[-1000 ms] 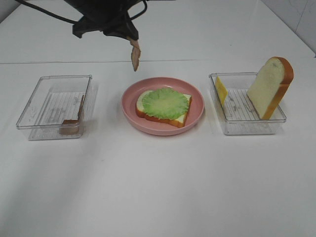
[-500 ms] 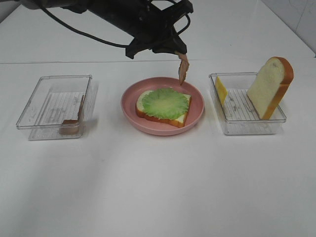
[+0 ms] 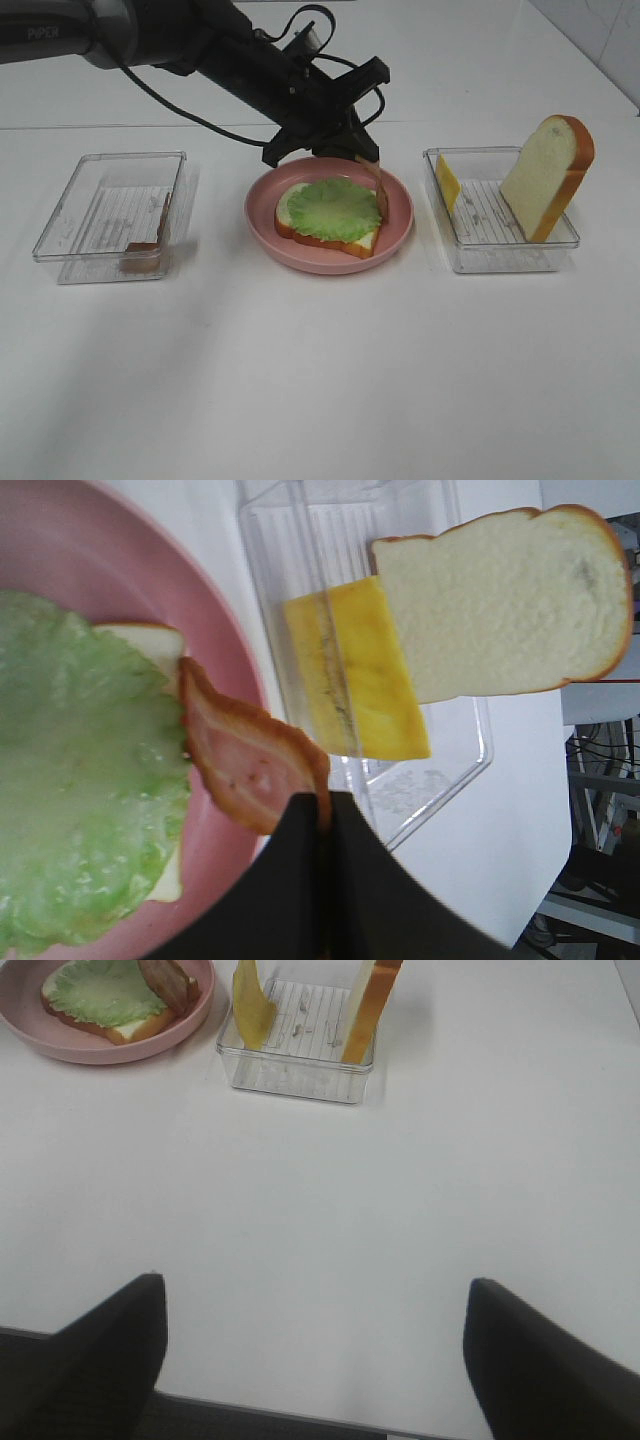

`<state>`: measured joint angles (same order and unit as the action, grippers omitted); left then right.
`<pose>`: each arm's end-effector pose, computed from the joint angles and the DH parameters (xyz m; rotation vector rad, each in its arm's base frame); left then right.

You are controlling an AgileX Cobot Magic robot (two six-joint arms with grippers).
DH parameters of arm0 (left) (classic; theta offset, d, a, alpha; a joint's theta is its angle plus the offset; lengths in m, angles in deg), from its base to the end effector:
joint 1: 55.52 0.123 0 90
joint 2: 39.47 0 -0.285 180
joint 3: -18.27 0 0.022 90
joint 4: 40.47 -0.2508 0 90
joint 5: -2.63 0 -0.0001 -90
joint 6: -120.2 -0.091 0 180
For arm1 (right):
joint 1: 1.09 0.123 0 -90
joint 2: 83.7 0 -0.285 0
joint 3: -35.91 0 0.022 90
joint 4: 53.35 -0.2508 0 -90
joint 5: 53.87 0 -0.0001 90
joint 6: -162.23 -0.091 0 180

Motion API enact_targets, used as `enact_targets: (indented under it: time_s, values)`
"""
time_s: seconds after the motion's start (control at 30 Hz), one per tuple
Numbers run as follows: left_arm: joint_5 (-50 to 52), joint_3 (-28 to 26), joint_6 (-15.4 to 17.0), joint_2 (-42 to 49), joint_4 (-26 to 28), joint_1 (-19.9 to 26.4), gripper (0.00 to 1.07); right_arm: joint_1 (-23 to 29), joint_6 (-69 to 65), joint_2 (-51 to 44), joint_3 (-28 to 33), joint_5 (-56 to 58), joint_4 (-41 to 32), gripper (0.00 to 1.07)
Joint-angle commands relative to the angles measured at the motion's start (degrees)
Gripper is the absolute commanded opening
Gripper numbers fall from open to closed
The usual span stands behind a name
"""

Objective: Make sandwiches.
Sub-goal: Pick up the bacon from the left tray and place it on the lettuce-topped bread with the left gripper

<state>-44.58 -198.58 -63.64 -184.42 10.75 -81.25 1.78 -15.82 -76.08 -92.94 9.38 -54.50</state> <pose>0.4496 -0.2745 0.1707 0.0381 2.6544 -1.1771 -0.0024 0.0015 0.2613 -0.0905 2.1277 0.0339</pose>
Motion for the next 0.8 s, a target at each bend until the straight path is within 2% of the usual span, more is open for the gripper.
enact_targets:
  time_s: [0.03,0.2,0.23,0.3,0.33,0.8]
  values:
    - [-1.2,-0.63,0.52,0.0,-1.38,1.72,0.0,-0.23,0.52,-2.01,0.11,-0.11,-0.34,0.8]
    - [-1.2,-0.63,1.78,0.0,-5.33,2.64,0.0,-0.23,0.52,-2.01,0.11,-0.11,-0.34,0.8]
    - [-1.32,-0.63,2.98,0.0,-7.73,2.64,0.0,-0.23,0.52,-2.01,0.11,-0.11,-0.34,0.8]
    - [-1.43,-0.63,3.38,0.0,-8.88,2.64,0.0,-0.23,0.52,-2.01,0.11,-0.11,-0.34,0.8]
    - [-1.49,-0.63,3.84,-0.06,-11.17,2.64,0.0,-0.23,0.52,-2.01,0.11,-0.11,-0.34,0.8]
    - [-0.23,-0.63,3.84,-0.06,-13.58,2.64,0.0,-0.23,0.52,-2.01,0.11,-0.11,-0.34,0.8]
